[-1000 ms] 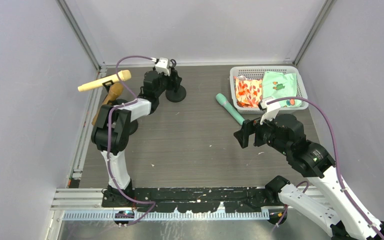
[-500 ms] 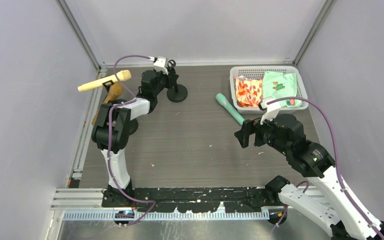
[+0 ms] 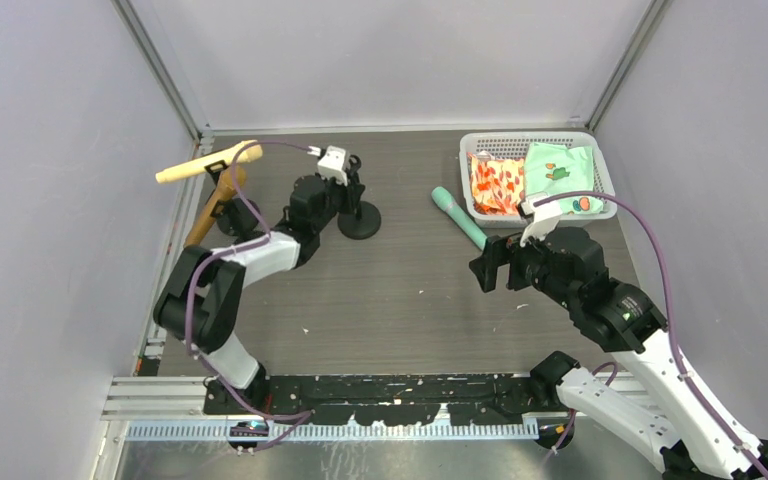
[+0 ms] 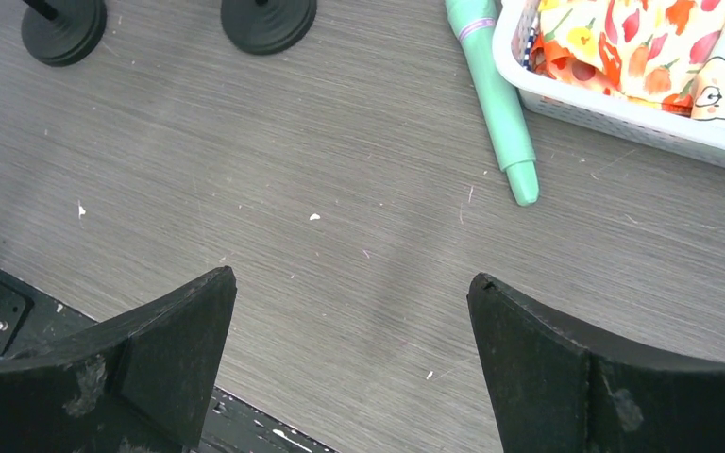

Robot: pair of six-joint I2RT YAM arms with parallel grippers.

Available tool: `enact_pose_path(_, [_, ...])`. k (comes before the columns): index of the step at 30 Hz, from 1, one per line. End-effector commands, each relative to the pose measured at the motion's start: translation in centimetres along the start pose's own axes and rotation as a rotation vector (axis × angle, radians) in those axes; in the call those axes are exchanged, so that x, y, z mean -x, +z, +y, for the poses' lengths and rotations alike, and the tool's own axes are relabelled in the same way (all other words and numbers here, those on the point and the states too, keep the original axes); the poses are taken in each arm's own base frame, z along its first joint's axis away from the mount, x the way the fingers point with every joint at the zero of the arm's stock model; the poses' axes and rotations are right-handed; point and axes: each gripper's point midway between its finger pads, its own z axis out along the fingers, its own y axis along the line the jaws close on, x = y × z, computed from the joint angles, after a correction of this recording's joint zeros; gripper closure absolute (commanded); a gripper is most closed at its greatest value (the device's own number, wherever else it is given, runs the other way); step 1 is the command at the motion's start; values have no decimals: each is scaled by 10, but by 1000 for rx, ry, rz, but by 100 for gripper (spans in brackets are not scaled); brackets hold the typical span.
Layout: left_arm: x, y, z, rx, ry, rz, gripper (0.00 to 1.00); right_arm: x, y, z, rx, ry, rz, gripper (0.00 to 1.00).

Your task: Attach the microphones to the stand

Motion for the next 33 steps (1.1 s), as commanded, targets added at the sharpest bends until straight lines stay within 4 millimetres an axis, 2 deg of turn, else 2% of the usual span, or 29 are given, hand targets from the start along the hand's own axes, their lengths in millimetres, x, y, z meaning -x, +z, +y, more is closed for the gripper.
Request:
enact_pose_path(1, [18, -33, -12, 93, -2, -59, 100, 9, 8, -5, -41, 40, -37, 3])
enact_pose_path(8, [-18, -85, -33, 191, -51, 10, 100, 4, 18, -3, -42, 60, -4, 3])
enact_pose_path(11, [-26, -106, -45, 231, -33, 17, 100, -1, 26, -3, -47, 53, 29, 3])
enact_pose_path(15, [-37, -126, -47, 270, -31, 31, 99, -6, 39, -1, -44, 25, 79, 3])
enact_pose_path(16, [-41, -128, -46, 269, -32, 40, 95, -7, 43, 1, -37, 15, 92, 3])
enact_pose_path(18, [-46, -133, -45, 262, -30, 51, 80, -6, 52, 6, -16, -6, 130, 3])
enact_pose_path(21, [-46, -138, -48, 238, -29, 57, 50, -4, 71, 10, -11, -46, 200, 3])
enact_pose_path(26, [-39, -144, -55, 187, -34, 59, 13, 3, 107, 7, -43, -136, 277, 3])
enact_pose_path(29, [-37, -151, -58, 162, -37, 70, 8, 5, 132, 5, -59, -193, 330, 3])
enact_pose_path(33, [-38, -167, -60, 139, -75, 89, 6, 7, 165, -3, -99, -254, 399, 3])
